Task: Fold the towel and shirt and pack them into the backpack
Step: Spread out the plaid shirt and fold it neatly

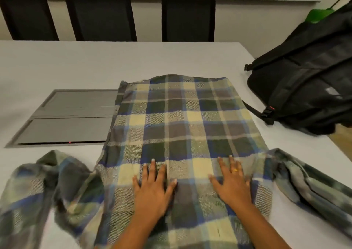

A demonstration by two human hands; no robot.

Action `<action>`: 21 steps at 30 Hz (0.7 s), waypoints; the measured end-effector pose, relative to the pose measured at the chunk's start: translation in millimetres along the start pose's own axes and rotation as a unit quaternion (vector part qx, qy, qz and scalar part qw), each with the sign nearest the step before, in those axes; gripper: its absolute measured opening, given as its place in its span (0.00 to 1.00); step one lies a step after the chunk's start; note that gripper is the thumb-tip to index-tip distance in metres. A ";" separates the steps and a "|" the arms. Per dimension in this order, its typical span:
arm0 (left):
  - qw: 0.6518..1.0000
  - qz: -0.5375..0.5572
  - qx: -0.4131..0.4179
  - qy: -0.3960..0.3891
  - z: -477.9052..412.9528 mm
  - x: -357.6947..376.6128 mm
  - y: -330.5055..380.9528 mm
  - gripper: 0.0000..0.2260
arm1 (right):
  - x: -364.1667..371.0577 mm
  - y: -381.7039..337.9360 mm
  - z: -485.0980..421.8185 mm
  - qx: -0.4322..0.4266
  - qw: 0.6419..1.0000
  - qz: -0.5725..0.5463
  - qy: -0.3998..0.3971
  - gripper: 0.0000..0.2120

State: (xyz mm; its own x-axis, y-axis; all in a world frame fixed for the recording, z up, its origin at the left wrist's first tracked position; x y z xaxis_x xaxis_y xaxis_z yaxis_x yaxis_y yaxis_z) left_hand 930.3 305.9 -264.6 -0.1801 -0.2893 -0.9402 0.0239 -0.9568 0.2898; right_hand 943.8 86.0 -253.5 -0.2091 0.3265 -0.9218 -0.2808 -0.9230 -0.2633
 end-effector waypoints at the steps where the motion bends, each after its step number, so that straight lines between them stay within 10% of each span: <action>1: 1.000 0.004 -0.005 -0.004 14.1 2.3 2.8 0.54 | 2.4 1.3 11.9 -0.004 1.000 0.010 -0.017 0.33; 14: 0.999 0.004 -0.028 -0.015 116.3 11.3 -47.7 0.52 | 25.3 44.8 127.1 0.057 0.989 -0.132 0.033 0.36; 21: 0.995 0.015 -0.052 -0.089 140.9 -0.1 -36.2 0.33 | 16.5 57.2 156.5 -0.010 0.985 -0.172 -0.015 0.26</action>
State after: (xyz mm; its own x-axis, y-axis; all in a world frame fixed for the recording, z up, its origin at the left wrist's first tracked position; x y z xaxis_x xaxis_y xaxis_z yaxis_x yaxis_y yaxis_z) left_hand 790.8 344.7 -249.7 -0.3493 -0.3176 -0.8816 0.1314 -0.9481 0.2895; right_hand 777.7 70.5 -239.2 -0.1313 0.6267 -0.7681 -0.3222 -0.7598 -0.5648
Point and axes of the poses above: each hand's wrist, its own z-axis away from the middle knuckle, its own x-axis out of the palm, y = z × x, the point moved 3 cm from there along -z, towards the middle knuckle, and after that the axes turned 4 degrees about x, right-handed, at the moved point
